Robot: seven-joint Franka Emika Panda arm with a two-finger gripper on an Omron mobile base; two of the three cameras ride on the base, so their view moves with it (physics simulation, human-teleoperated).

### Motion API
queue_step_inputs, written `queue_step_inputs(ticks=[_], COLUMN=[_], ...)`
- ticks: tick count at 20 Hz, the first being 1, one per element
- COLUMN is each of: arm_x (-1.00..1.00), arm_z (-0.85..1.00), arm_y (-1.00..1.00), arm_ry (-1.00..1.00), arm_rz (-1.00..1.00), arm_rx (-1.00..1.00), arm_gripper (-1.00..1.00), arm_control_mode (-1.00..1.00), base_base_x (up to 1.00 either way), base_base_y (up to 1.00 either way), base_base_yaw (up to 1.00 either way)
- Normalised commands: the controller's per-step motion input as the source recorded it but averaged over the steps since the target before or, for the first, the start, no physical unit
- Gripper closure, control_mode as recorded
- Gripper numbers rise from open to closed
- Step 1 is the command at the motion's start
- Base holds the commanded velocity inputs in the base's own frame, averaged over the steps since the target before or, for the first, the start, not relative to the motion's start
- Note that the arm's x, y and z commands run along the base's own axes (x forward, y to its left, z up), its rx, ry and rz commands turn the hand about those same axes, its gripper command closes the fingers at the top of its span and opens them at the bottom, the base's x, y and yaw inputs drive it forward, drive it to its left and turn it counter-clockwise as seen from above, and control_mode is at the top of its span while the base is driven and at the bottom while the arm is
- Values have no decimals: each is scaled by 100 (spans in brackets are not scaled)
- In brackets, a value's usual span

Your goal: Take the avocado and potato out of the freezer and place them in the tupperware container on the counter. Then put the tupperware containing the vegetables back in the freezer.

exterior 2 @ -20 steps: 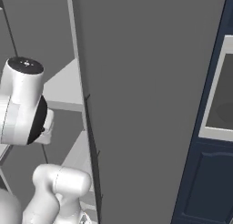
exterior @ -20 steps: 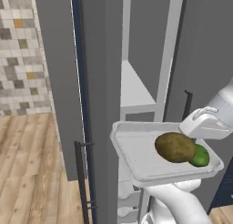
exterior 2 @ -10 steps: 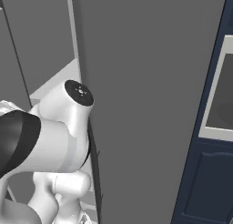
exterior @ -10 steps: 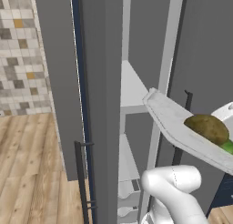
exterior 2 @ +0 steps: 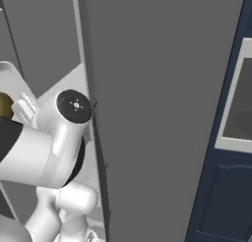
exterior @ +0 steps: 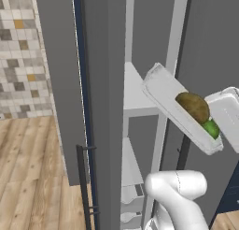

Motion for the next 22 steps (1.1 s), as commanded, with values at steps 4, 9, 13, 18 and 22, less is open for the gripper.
queue_step_inputs(ticks=[4, 9, 13, 18, 22], arm_x=[33, 44, 63, 71, 73], arm_z=[0, 12, 14, 1, 0], arm_y=[0, 3, 14, 58, 43], arm_ry=[20, 28, 29, 25, 20], arm_rz=[-51, -48, -41, -33, -30], arm_rx=[0, -1, -8, -19, -19], arm_gripper=[100, 100, 100, 100, 100], arm_control_mode=[-100, -100, -100, -100, -100], base_base_x=[0, 0, 0, 0, 0], base_base_y=[0, 0, 0, 0, 0], base_base_yaw=[0, 0, 0, 0, 0])
